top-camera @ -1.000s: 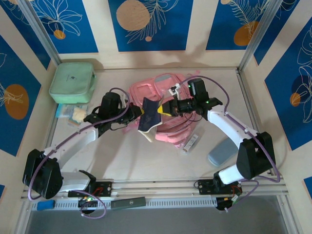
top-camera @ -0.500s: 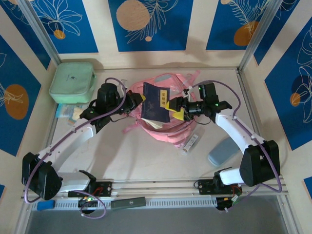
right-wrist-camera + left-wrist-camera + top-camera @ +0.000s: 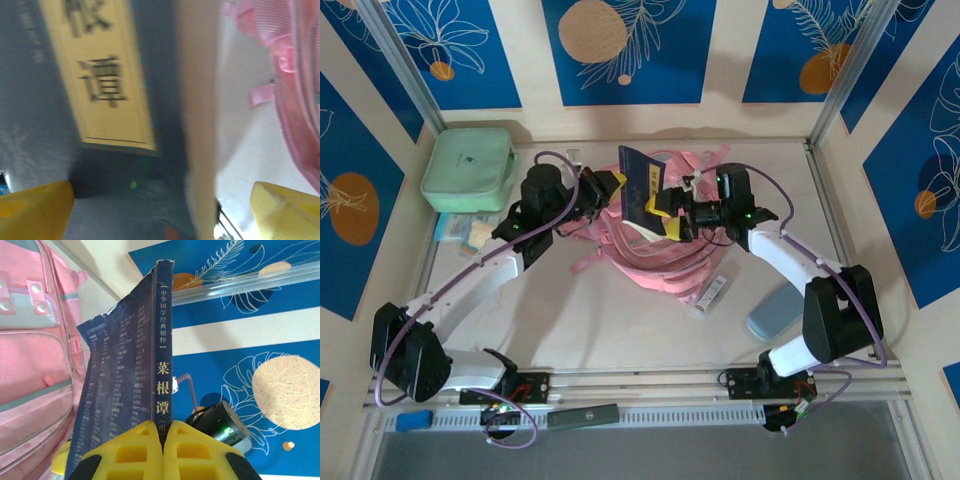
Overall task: Pack the student bag
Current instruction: Pick up the book from the bottom-center of the table.
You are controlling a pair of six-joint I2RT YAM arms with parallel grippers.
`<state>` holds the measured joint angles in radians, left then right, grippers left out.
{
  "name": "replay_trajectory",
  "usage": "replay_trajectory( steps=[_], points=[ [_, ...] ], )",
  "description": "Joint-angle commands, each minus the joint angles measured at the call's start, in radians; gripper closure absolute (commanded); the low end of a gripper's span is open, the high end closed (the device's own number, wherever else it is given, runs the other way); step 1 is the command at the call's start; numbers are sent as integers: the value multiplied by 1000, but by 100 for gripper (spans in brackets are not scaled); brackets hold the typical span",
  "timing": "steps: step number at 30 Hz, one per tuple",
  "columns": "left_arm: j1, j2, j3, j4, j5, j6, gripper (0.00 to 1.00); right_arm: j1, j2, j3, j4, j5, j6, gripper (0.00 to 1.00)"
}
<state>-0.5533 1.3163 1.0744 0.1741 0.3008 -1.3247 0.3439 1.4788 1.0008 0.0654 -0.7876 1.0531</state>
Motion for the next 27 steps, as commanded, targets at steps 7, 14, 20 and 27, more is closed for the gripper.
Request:
replay_trajectory(
  steps=[7,14,20,27],
  points=[
    [-36,-25,14,113,-80,-62,100,18,-38,-28,214,-44,162,7],
    [-35,-31,-13,129,-85,-90,100,19,-36,-69,316,-62,254,7],
    [-30,-59,-45,44,-122,-26,100,-4,-97,-60,318,-76,277,7],
    [-21,-78,-65,-10,-140,16,100,-30,-147,-61,244,-92,260,8]
  ],
)
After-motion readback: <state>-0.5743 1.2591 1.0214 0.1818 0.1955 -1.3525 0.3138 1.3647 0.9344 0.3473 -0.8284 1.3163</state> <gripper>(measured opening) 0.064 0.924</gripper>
